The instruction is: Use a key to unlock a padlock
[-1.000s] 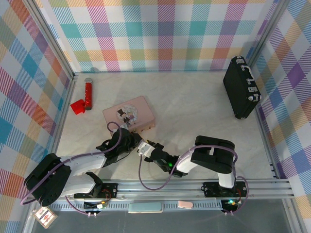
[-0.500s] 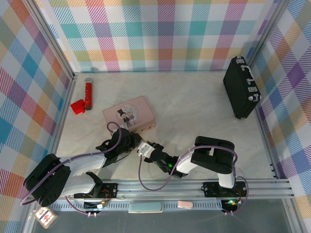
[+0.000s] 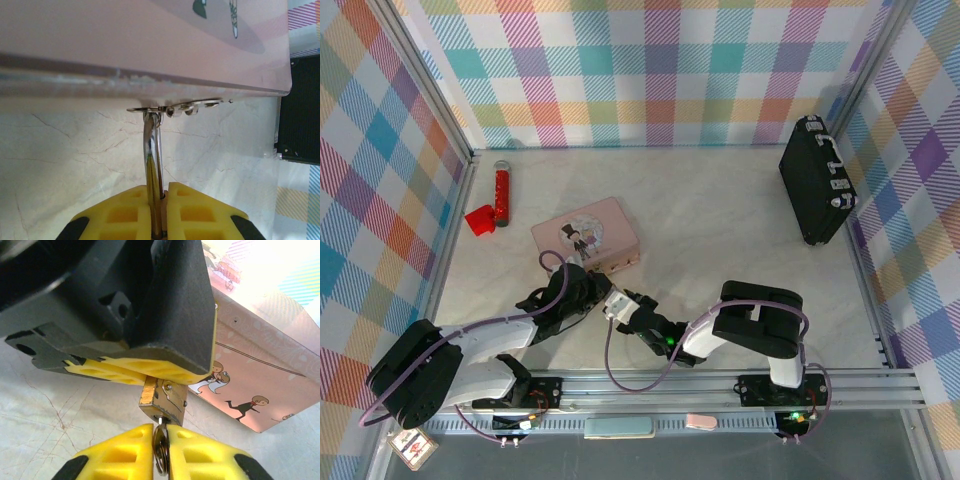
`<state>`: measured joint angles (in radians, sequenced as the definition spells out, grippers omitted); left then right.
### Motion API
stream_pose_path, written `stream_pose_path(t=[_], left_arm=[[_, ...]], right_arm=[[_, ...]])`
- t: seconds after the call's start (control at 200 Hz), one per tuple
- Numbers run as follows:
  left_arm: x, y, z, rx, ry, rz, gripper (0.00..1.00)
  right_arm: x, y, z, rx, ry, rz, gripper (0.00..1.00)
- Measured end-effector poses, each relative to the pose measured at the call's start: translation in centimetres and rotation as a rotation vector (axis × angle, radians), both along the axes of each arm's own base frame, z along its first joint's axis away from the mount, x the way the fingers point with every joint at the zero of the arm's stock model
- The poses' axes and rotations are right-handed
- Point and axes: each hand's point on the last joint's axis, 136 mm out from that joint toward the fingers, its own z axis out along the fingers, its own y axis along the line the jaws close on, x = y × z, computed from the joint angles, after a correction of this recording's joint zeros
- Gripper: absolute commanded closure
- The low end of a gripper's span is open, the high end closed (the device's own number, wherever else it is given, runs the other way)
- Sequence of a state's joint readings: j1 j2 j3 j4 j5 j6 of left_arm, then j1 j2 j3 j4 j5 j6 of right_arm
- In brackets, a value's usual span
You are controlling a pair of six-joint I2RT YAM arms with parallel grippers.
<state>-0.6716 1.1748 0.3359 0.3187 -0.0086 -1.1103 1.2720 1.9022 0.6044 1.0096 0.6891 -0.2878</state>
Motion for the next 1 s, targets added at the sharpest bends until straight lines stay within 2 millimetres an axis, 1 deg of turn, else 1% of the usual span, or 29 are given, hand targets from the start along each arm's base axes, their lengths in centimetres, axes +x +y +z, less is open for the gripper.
stream_pose_path(t=[0.385, 0.505, 0.6, 0.77, 0.865, 1.0], left_arm=[[0.0, 0.0, 0.0, -0.001, -0.001, 0.001, 1.00], [0.1, 0.0, 0.3, -0.008, -0.011, 0.002, 1.00], [0.3, -0.1, 1.0, -0.023, -0.033, 0.004, 1.00], [0.7, -0.3, 2.0, -0.044, -0.066, 0.011, 1.00], [0.7, -0.3, 2.0, -0.044, -0.064, 0.009, 1.00], [0.7, -0.3, 1.1, -0.029, -0.042, 0.004, 1.00]], right_arm=[[0.0, 0.0, 0.0, 0.036, 0.032, -0.016, 0.91], [0.2, -0.2, 0.5, 0.081, 0.081, -0.032, 0.93], [0.5, -0.4, 1.2, 0.141, 0.160, -0.046, 0.93], [1.0, -0.6, 2.2, 0.272, 0.361, -0.081, 0.94], [0.8, -0.6, 2.0, 0.328, 0.474, -0.104, 0.95], [0.5, -0.7, 1.2, 0.411, 0.630, -0.137, 0.97]])
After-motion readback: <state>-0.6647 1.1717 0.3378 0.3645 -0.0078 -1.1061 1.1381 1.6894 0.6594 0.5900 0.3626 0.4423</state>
